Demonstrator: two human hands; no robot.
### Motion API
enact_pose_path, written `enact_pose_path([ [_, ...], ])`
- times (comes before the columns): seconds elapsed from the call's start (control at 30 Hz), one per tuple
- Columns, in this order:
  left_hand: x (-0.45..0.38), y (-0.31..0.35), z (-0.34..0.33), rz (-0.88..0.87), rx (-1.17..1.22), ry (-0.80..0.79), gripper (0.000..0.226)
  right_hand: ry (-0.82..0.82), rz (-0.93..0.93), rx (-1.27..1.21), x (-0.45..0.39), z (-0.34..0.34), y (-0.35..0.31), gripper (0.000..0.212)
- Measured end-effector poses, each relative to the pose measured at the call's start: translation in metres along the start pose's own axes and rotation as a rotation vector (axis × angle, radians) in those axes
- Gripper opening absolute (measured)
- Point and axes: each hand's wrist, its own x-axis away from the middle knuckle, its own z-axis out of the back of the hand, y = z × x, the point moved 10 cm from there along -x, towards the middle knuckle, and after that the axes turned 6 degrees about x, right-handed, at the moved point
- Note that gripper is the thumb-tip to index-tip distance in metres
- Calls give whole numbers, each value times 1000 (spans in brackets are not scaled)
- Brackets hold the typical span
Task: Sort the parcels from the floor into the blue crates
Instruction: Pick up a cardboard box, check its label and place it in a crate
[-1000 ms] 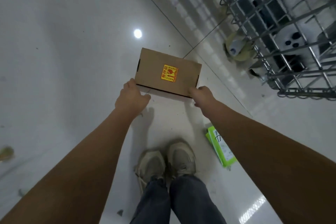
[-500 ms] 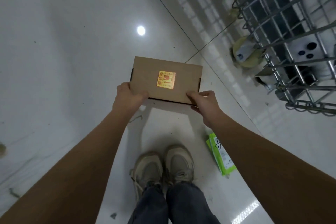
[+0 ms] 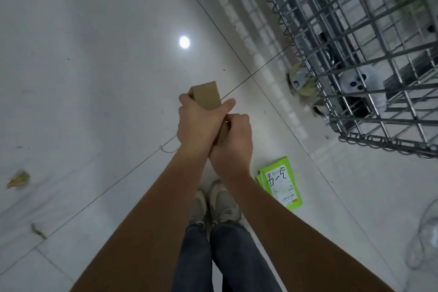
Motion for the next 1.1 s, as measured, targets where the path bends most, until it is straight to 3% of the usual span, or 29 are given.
enact_pose_path([
  [0.07, 0, 4, 15, -34, -111, 100, 64, -9, 146, 76, 7, 1, -19, 37],
  [0.17, -2, -1, 42, -61, -70, 155, 50, -193, 195, 14, 10, -9, -21, 46],
  [0.27, 0, -19, 63, 10, 178, 64, 44, -119, -9, -11, -6, 14, 9, 42],
  [0.37, 9, -33, 74, 63, 230, -112, 36, -68, -260, -76, -26, 44, 42, 45],
  [0.47, 21, -38, 88, 100, 295, -212, 38, -347, -413, -150, -32, 40, 54, 51],
  [0.57, 34, -41, 110, 135, 407, -243, 36, -550, -437, -229, -24, 36, 35, 40],
  [0.77, 65, -50, 181, 118, 626, -29, 23, -674, -311, -298, 7, 28, -36, 47],
  [0.93, 98, -67, 227, 90, 649, 178, 34, -682, -215, -237, 37, 10, -83, 46],
  [1.1, 141, -107, 261, 174, 637, 207, 34, -742, -176, -167, 84, -4, -119, 53],
])
